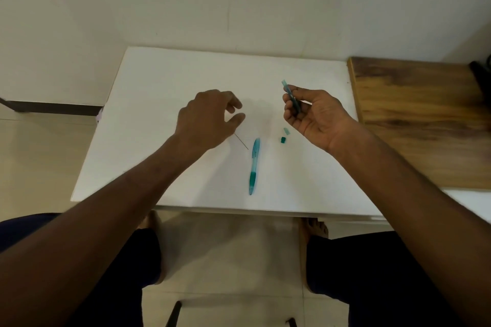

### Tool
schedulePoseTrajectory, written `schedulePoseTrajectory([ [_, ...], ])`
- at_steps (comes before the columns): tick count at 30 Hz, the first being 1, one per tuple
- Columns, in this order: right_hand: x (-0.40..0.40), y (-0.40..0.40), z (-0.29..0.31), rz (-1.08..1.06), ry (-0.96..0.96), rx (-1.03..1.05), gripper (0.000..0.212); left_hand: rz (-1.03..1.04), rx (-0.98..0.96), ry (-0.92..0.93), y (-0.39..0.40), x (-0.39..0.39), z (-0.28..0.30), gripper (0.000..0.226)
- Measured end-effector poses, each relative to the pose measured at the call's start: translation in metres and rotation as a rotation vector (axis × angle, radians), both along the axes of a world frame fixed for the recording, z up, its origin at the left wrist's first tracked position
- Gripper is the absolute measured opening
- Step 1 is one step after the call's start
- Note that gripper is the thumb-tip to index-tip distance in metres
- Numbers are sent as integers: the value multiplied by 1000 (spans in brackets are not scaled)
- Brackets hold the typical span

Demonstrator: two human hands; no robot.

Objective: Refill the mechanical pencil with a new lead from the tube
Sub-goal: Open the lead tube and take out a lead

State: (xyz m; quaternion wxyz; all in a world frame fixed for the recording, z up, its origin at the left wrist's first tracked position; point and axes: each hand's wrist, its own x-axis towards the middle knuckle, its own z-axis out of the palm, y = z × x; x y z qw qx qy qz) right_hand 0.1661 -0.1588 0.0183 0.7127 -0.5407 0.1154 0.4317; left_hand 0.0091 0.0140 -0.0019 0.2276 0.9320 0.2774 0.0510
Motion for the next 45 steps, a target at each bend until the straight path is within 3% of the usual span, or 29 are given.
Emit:
schedulePoseTrajectory([
  [4, 5, -4, 2, -38, -6, 12, 26, -190, 62, -40, -35, 20, 4, 19],
  [8, 8, -8, 5, -50, -8, 27, 27, -323, 186, 27, -66, 44, -7, 26],
  [23, 4, -6, 9, -38, 8, 42, 26, -355, 310, 52, -80, 42, -17, 30],
  [29, 4, -7, 7, -39, 0, 27, 26, -399, 332, 82, -78, 43, -20, 21],
  [32, 3, -8, 6, -39, -15, 11, 24, -317, 115, 69, -72, 45, -17, 18],
  [36, 4, -8, 4, -20, -127, -23, 18, 141, -697, -201, -35, 53, 4, 13],
  [38, 3, -6, 3, 10, -222, -41, 16, 266, -992, -323, -18, 53, 13, 14],
  [40, -1, -3, 2, 41, -282, -52, 14, 273, -1122, -387, -11, 52, 18, 16],
  [45, -10, 4, 1, 108, -388, -73, 13, 216, -1071, -354, -4, 48, 20, 12],
])
